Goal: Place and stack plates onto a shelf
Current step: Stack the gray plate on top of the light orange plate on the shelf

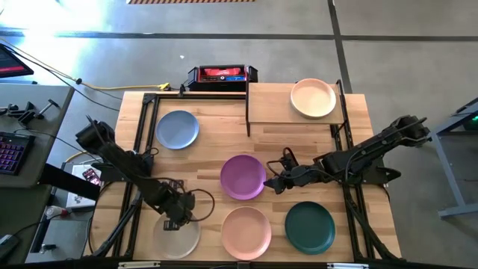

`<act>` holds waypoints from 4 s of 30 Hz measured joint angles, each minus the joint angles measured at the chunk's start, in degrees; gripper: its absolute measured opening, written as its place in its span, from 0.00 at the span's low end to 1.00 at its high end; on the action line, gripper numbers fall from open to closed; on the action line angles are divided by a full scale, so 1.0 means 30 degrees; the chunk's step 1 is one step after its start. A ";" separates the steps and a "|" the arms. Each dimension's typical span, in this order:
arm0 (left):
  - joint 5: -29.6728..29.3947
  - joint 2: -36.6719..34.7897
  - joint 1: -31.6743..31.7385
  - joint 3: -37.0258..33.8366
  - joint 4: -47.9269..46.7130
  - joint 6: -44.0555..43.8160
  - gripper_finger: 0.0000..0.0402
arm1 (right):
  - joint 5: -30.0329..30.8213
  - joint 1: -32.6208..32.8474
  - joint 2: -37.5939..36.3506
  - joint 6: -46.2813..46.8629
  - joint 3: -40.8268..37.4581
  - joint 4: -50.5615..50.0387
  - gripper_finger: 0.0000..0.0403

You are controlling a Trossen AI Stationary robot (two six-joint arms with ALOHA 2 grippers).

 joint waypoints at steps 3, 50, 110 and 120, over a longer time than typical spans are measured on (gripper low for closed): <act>0.0069 0.0424 0.0000 -0.0006 0.0066 0.0034 0.22 | 0.0006 0.0000 0.0000 0.0025 -0.0007 0.0000 0.40; 0.1056 -0.0596 0.1772 -0.1129 0.1603 0.1724 0.00 | -0.0919 -0.0007 -0.0007 0.0429 -0.0001 0.0007 0.40; -0.9236 -0.7811 1.8590 0.4925 0.0941 0.8720 0.00 | 0.0409 -1.1310 0.0000 -2.3853 0.9088 0.0313 0.40; -0.9288 -0.7000 1.8580 0.4925 0.1208 0.6788 0.00 | 0.1104 -1.1260 0.0021 -2.0685 0.9676 -0.2894 0.40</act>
